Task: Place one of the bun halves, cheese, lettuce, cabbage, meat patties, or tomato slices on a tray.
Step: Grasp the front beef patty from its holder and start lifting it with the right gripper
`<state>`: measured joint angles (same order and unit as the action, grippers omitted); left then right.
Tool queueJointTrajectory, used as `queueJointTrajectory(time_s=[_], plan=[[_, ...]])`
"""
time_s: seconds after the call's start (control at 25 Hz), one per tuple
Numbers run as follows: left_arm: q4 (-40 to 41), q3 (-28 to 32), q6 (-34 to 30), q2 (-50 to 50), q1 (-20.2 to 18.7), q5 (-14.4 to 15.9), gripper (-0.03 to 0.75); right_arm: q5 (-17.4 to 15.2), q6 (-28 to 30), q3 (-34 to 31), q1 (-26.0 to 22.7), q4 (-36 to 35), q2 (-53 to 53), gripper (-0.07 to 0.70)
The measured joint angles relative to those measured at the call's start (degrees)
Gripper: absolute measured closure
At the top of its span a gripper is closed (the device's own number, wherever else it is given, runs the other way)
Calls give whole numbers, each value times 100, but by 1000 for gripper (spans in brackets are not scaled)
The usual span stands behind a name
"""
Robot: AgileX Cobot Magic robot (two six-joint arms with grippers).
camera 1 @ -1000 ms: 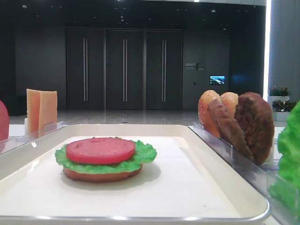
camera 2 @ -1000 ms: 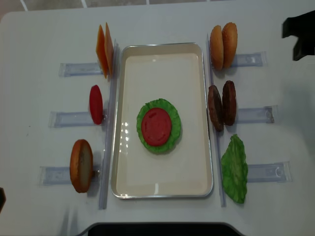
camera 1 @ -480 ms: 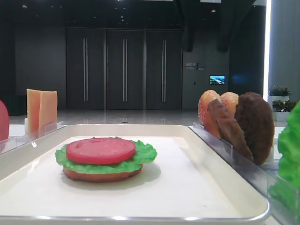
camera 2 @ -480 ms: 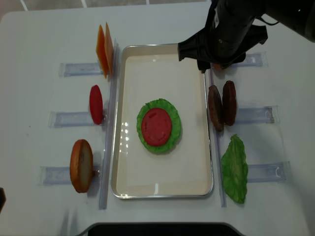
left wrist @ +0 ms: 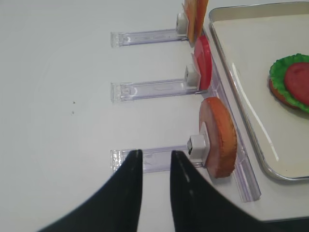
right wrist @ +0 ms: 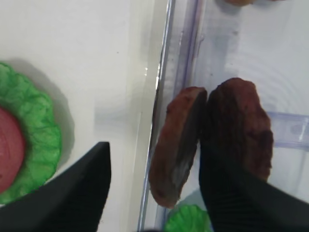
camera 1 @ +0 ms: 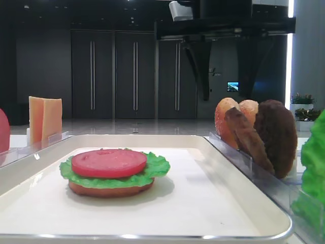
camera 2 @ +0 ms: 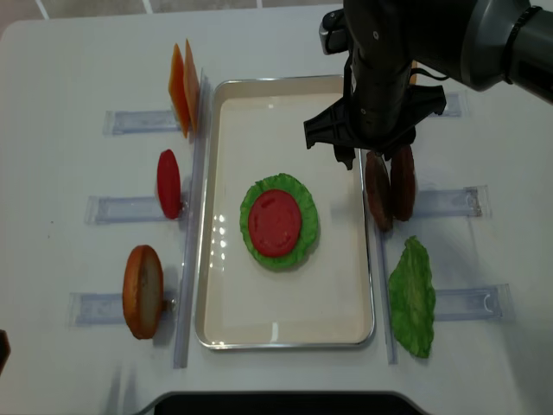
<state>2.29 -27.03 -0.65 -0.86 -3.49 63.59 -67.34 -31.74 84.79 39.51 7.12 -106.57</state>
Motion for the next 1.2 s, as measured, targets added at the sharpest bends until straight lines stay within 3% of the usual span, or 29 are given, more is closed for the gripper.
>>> queueJointTrajectory(time_s=[0.4, 0.48, 0.56, 0.64, 0.68, 0.8, 1.0, 1.2], plan=[[0, 0, 0, 0, 0, 0, 565, 654, 12, -641, 0, 82, -71, 250], [0, 0, 0, 0, 0, 0, 565, 726, 12, -736, 0, 116, -71, 283], [0, 0, 0, 0, 0, 0, 565, 727, -26, -782, 0, 239, -74, 371], [0, 0, 0, 0, 0, 0, 565, 688, -60, -781, 0, 375, -74, 479], [0, 0, 0, 0, 0, 0, 565, 642, -66, -781, 0, 464, -74, 493], [0, 0, 0, 0, 0, 0, 565, 536, -10, -741, 0, 530, -74, 503], [0, 0, 0, 0, 0, 0, 565, 30, 150, -202, 0, 463, 70, 511], [0, 0, 0, 0, 0, 0, 565, -141, 489, 197, 0, -57, 243, 513]])
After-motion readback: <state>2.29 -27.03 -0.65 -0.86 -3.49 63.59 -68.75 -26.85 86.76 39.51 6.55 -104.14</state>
